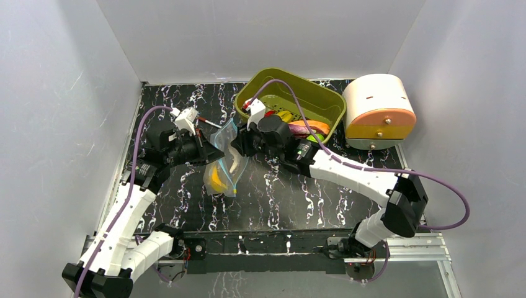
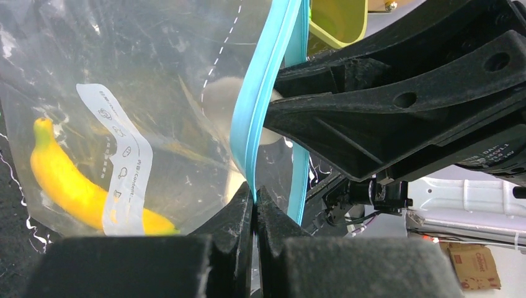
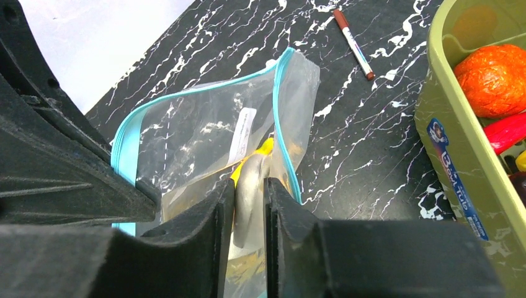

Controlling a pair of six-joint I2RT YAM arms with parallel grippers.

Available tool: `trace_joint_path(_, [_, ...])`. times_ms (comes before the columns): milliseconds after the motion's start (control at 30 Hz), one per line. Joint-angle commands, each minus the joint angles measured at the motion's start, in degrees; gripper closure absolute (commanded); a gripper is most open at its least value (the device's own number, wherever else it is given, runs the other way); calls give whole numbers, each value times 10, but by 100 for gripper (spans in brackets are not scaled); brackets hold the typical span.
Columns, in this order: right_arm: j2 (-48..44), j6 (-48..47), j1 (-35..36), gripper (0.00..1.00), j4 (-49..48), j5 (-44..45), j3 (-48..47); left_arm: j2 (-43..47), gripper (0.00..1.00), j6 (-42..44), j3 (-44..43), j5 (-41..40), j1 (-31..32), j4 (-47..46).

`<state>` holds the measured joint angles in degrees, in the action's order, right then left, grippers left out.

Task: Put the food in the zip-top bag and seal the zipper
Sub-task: Place the fake vegetable in the zipper food storage bag.

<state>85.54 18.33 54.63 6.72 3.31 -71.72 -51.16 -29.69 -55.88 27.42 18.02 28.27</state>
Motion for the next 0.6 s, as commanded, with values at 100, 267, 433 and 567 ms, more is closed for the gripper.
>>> trace_joint_path(100, [14,6,0,63,-21,-7,-55,10,100,-5,-2,16,2,-14])
trace_joint_path(267, [13,32,0,55,-21,-47,-74,18,100,-9,11,3,2,-21])
trace_joint_path(433, [-12,8,0,48,-13,-50,-80,17,100,4,15,-17,2,-16])
trace_joint_path(567, [-14,-54,-1,46,25,-11,-107,11,100,33,19,-45,2,-3])
